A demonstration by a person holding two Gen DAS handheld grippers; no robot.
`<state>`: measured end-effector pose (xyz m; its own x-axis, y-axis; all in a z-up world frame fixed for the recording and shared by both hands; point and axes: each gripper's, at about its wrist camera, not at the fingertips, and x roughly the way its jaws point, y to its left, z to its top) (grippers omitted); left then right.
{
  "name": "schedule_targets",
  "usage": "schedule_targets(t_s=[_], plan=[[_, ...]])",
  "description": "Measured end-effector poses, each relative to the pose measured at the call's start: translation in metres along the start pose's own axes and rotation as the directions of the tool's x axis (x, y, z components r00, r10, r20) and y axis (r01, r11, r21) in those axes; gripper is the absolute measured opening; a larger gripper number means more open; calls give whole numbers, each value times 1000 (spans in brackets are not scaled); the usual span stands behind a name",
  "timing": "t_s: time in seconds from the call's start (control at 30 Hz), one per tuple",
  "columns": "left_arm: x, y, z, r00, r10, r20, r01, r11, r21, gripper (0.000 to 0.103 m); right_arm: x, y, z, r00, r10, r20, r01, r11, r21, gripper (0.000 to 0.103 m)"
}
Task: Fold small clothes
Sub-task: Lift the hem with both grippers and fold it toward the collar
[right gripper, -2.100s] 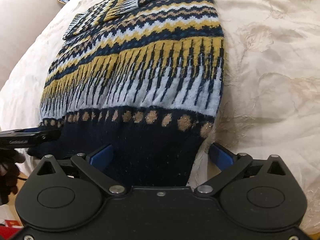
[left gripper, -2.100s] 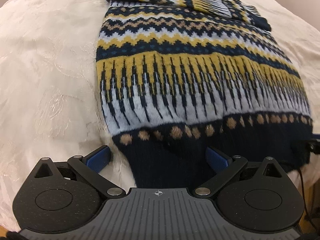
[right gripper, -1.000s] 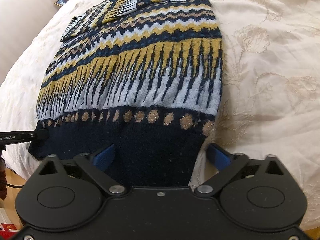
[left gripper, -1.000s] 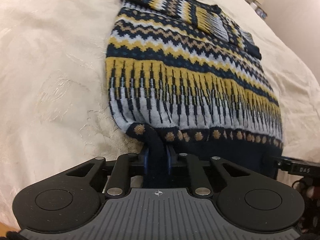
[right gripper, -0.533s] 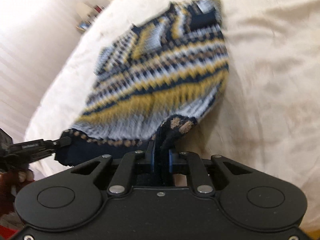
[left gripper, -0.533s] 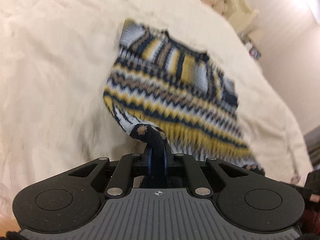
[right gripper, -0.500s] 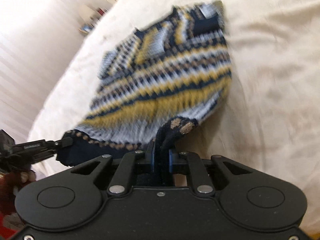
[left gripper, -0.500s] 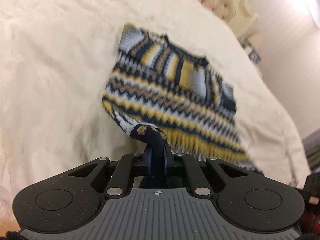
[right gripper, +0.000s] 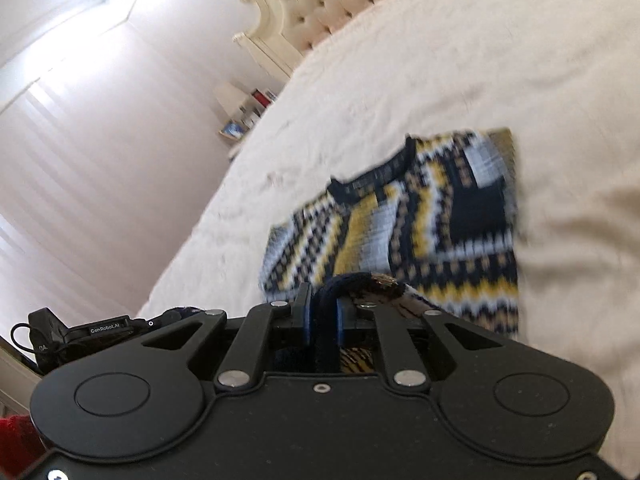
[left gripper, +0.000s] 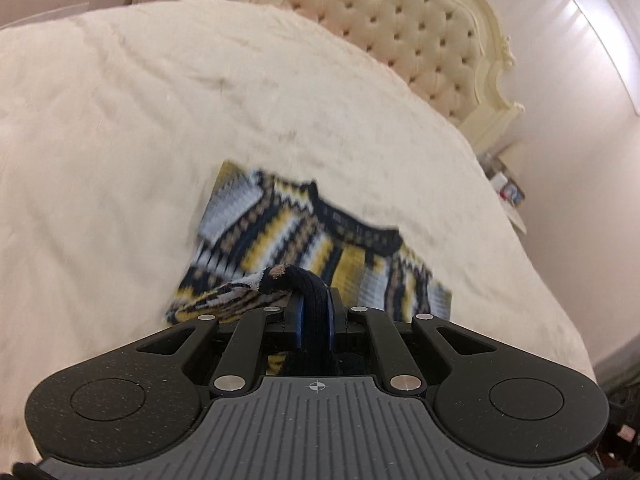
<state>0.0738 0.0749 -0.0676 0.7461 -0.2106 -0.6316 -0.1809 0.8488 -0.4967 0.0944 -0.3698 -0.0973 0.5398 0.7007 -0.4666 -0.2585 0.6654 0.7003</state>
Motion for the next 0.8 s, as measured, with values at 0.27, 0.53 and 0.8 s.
schedule_targets(t_s=[0.27, 0.53, 0.8], plan=[[27, -20, 40, 998, -11, 62, 8, 999, 43, 10, 26, -13, 49, 998, 27, 65, -28, 999, 26, 17], [66, -18, 75, 998, -43, 36, 41, 998, 52, 10, 63, -21, 78, 994, -34, 106, 28, 998, 60, 14], [119, -8, 97, 999, -27, -25, 29, 998, 57, 10, 105, -36, 99, 986, -135, 103, 125, 987, 100, 14]])
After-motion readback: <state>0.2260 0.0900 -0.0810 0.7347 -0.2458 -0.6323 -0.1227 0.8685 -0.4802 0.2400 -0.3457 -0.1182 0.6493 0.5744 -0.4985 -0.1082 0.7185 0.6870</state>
